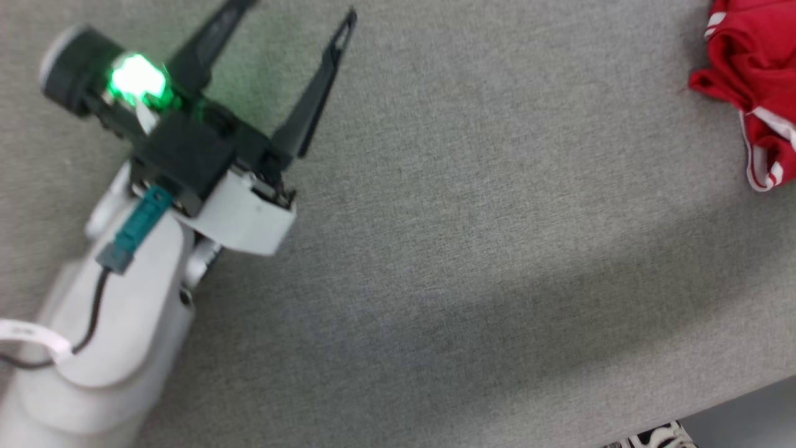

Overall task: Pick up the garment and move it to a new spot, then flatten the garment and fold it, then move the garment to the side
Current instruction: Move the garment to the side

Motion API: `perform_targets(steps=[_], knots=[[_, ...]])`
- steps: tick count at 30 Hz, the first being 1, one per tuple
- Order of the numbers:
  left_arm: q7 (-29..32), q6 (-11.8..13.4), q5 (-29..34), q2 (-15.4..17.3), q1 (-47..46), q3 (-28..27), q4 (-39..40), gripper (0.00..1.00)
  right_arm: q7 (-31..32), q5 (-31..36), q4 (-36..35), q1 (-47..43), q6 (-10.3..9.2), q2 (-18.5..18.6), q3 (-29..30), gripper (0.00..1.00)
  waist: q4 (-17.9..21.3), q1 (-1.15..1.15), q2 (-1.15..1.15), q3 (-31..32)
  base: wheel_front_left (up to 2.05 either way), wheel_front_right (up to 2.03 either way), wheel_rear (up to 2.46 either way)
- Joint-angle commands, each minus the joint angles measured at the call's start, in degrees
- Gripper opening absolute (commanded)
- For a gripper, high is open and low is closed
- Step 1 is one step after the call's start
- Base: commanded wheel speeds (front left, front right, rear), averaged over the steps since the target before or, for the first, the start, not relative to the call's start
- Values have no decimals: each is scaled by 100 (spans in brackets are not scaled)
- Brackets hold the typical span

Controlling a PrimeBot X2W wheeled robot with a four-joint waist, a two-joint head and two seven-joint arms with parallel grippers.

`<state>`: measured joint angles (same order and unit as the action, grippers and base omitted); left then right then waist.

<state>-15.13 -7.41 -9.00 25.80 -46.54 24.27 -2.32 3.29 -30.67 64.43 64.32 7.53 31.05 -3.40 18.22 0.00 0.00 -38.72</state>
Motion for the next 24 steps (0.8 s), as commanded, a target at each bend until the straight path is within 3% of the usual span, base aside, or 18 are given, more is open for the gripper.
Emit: perform_targets(steps=[1,8,16,24], knots=[[5,4,-39,-103,221,-67,1,100,-75,-10,-50,-43,-10,41,-87,100,-124,0,0,287,0,0,0],[5,69,-139,-597,1106,-475,-100,100,-194,-154,-485,-431,-10,40,-722,100,-505,0,0,983,0,0,0],[5,22,-203,-1170,2290,-995,-367,100,-901,-570,-1268,-1445,-10,-32,-1446,100,-1105,0,0,1896,0,0,0],[5,0,-112,-1483,3166,-1541,-775,100,-1477,-602,-1621,-2391,-10,-84,-1945,100,-1643,0,0,2659,0,0,0]])
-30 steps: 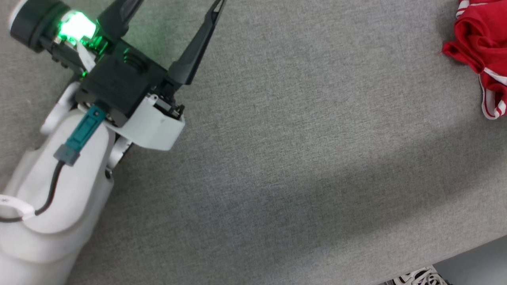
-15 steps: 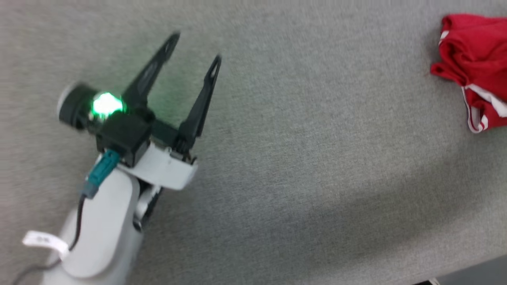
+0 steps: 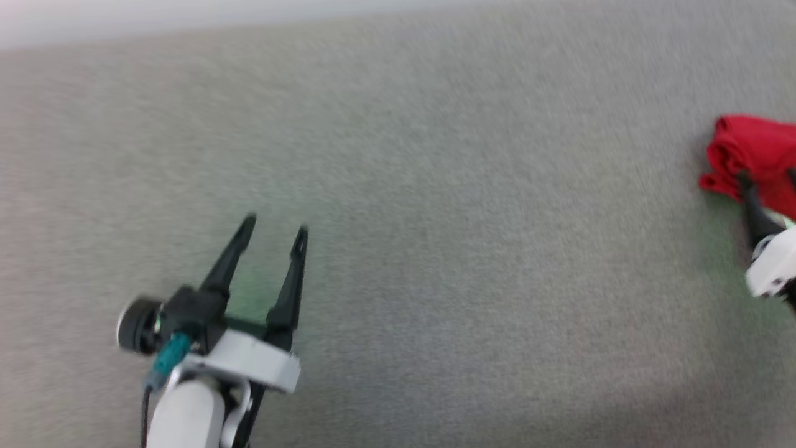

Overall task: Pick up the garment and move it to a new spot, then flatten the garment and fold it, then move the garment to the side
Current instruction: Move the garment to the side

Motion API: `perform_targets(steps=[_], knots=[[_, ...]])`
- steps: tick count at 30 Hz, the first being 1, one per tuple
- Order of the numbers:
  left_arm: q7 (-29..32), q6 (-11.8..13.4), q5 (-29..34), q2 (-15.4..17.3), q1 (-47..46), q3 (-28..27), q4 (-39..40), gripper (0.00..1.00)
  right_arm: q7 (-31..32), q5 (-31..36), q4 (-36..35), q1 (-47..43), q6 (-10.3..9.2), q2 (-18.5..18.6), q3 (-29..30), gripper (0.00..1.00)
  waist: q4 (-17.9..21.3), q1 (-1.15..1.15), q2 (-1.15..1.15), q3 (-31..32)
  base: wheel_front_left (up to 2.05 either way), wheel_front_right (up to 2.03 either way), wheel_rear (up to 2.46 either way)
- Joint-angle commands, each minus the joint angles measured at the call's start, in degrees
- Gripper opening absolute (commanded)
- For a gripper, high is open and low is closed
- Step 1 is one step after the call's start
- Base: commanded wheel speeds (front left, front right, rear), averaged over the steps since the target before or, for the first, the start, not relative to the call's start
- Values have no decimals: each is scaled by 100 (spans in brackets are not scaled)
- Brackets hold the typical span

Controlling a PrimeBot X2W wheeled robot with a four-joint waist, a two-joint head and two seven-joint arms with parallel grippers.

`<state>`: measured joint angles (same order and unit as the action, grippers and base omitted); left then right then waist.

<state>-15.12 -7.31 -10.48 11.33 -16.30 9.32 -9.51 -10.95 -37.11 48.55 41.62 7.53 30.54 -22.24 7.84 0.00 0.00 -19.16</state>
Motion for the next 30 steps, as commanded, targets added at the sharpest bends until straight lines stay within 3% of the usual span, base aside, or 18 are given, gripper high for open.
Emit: perform_targets(steps=[1,10,16,30], knots=[[4,-13,47,-71,245,-113,-125,100,-98,52,-52,-209,-10,-68,-114,100,-653,0,0,800,0,0,0],[4,-24,87,-295,1125,-518,-320,100,-389,46,-408,-951,-10,-491,-252,100,-952,0,0,1664,0,0,0],[4,-21,50,-299,1433,-587,-281,100,-422,136,-812,-1410,-10,-674,-209,100,-1028,0,0,1892,0,0,0],[3,-22,-28,-312,1869,-704,82,100,-427,928,-2785,-3149,-10,-1171,1560,100,-1155,0,0,2083,0,0,0]])
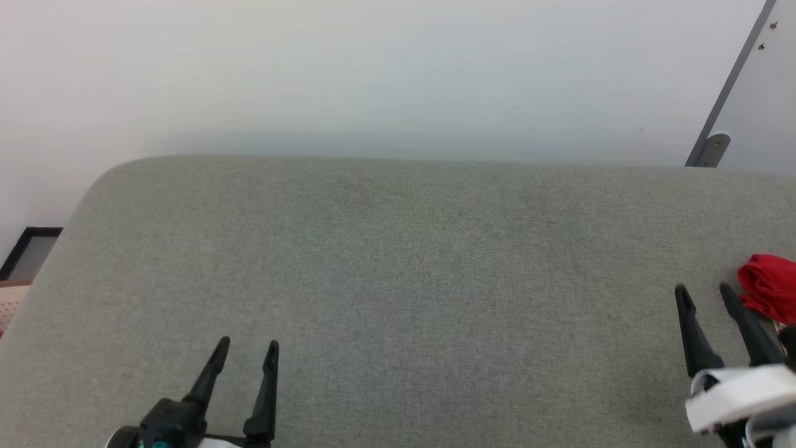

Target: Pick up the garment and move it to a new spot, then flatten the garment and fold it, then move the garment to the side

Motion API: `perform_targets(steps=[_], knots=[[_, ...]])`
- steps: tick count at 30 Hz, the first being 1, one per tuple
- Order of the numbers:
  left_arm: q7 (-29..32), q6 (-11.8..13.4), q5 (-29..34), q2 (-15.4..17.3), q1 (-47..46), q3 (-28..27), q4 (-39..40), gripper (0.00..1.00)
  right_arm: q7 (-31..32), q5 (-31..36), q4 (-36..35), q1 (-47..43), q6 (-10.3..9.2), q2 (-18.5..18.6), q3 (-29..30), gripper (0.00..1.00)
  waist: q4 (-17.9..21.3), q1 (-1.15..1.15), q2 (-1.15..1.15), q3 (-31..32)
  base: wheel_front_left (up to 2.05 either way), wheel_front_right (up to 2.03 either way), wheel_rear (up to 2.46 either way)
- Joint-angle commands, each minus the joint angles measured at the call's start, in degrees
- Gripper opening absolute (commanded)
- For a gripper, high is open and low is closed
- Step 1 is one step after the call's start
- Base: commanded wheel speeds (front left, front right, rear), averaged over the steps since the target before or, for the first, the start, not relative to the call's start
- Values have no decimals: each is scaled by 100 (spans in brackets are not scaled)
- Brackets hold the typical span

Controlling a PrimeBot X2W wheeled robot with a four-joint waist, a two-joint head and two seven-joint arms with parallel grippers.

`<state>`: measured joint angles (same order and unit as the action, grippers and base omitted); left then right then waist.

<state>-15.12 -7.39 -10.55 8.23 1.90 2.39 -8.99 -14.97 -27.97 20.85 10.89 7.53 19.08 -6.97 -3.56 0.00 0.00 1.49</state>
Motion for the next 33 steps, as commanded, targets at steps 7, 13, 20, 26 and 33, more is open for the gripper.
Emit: perform_targets(steps=[7,13,20,26,33], knots=[[4,-15,-32,-75,373,-57,416,100,123,167,-910,-886,-10,-312,520,100,6,0,0,46,0,0,0],[4,-15,-53,-108,583,-94,711,100,326,294,-1619,-1354,-10,-522,844,100,-10,0,0,4,0,0,0],[4,-15,-106,-68,685,-146,835,100,526,449,-2241,-1725,-10,-768,1126,100,-52,0,0,-28,0,0,0],[4,-15,-103,-88,707,-158,811,100,618,543,-2481,-1826,-10,-885,1199,100,-43,0,0,-17,0,0,0],[4,-15,-109,-111,698,-184,791,100,663,563,-2596,-1866,-10,-969,1265,100,-64,0,0,-9,0,0,0]])
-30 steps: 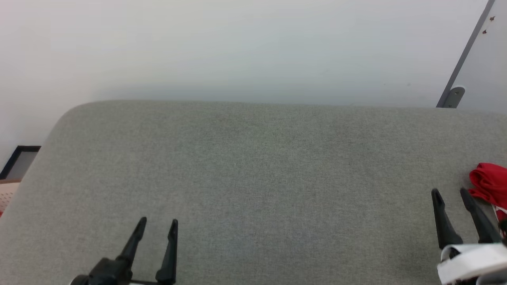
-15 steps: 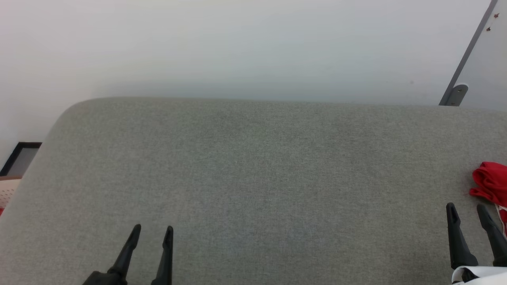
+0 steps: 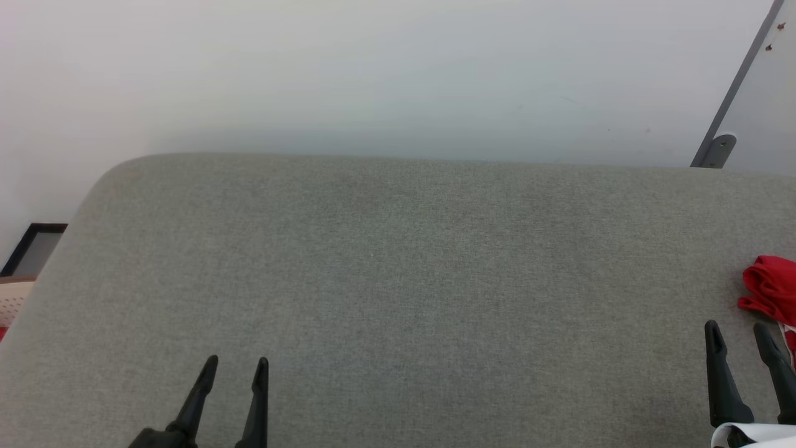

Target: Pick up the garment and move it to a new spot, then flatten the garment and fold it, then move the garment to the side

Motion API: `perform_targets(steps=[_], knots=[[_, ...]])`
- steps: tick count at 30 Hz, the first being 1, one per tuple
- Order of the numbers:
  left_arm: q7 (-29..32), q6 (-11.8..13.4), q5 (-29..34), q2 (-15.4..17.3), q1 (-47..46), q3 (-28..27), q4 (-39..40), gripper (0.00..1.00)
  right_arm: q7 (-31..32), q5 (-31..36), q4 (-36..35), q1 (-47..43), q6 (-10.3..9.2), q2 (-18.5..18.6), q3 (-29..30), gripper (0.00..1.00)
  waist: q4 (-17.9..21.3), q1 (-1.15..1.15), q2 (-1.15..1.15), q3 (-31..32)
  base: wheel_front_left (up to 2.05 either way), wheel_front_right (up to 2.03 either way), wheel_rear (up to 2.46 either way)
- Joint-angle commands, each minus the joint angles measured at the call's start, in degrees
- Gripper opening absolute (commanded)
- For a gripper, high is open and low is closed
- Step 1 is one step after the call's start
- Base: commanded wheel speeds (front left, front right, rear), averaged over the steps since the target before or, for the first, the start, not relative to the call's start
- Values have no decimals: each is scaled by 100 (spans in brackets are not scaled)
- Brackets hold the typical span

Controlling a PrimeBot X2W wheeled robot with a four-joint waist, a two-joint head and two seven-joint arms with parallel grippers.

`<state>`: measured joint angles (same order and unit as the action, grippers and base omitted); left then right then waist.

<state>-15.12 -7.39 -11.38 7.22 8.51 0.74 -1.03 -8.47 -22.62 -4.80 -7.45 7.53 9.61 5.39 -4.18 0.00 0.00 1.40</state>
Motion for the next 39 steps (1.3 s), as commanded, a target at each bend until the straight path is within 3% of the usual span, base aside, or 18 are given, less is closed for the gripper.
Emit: perform_targets(steps=[1,17,18,21,39], knots=[[4,-15,-36,-10,39,-24,-13,100,17,40,-53,-32,-10,-30,29,100,-3,0,0,2,0,0,0],[4,-15,-196,23,-13,-28,-87,100,116,10,-146,-25,-10,-94,-52,100,33,0,0,4,0,0,0],[-1,0,-183,10,-2,-23,-110,0,116,16,-107,-14,0,-83,-40,0,33,0,0,5,0,0,0],[4,1,-188,-28,38,5,-278,0,120,11,72,-44,0,-138,-50,0,33,0,0,5,0,0,0],[414,2,-2134,-37,-319,-52,-512,0,421,-1643,486,296,-1,-242,-36,0,88,0,0,-19,0,0,0]])
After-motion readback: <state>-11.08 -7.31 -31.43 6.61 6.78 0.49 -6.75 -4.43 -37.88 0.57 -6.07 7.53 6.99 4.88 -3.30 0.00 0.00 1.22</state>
